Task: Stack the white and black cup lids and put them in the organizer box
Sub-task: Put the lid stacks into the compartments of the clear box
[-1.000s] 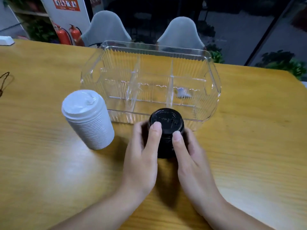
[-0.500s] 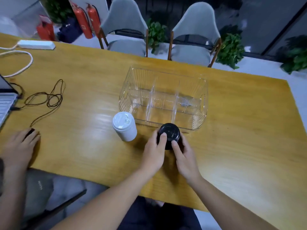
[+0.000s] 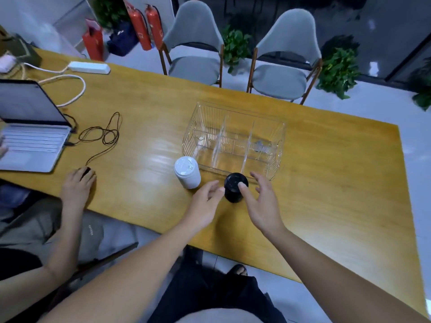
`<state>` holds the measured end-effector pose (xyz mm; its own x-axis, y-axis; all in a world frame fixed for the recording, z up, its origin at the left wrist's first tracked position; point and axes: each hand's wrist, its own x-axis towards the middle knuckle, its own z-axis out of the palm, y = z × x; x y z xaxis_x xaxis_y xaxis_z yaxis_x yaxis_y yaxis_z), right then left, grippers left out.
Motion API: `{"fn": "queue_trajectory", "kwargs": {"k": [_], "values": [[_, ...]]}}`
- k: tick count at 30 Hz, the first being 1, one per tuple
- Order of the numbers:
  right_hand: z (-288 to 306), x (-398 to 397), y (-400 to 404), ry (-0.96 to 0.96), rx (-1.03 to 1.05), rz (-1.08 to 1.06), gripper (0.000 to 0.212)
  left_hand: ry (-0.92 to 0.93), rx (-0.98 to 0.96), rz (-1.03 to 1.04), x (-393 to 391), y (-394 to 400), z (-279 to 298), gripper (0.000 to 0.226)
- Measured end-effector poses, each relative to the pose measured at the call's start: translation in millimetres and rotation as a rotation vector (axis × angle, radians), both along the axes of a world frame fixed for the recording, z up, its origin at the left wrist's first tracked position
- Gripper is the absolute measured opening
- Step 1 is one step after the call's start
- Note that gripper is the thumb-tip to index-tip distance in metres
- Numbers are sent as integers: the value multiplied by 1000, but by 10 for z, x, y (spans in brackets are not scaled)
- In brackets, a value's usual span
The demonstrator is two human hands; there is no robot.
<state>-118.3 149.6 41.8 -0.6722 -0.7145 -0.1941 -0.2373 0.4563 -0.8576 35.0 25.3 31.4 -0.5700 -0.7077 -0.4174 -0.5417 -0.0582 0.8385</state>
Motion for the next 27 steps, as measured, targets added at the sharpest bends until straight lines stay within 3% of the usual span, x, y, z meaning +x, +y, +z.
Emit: {"fn": "queue_trajectory", "kwargs": {"k": [3, 7, 11, 15, 19, 21, 24, 27], "values": [[180, 30, -174, 172, -5, 128, 59, 41, -47, 66, 140, 12, 121, 32], [259, 159, -576, 224, -11, 284, 64, 67, -117, 231, 456, -194, 116, 17], [247, 276, -1036, 246, 38, 427, 75, -22, -209, 299, 695, -463, 28, 26], [165, 351, -1399, 306, 65, 526, 80, -178, -181, 305, 798, -756, -270, 40], [60, 394, -1646, 386, 147, 608, 90, -294, -25, 211, 776, -985, -561, 84], [-5, 402, -1734, 420, 181, 639, 92, -297, 7, 167, 728, -1072, -684, 94], [-86, 399, -1823, 450, 188, 643, 88, -262, -21, 119, 636, -1170, -888, 81], [-163, 383, -1833, 473, 179, 639, 82, -337, -130, 102, 500, -1180, -911, 72]]}}
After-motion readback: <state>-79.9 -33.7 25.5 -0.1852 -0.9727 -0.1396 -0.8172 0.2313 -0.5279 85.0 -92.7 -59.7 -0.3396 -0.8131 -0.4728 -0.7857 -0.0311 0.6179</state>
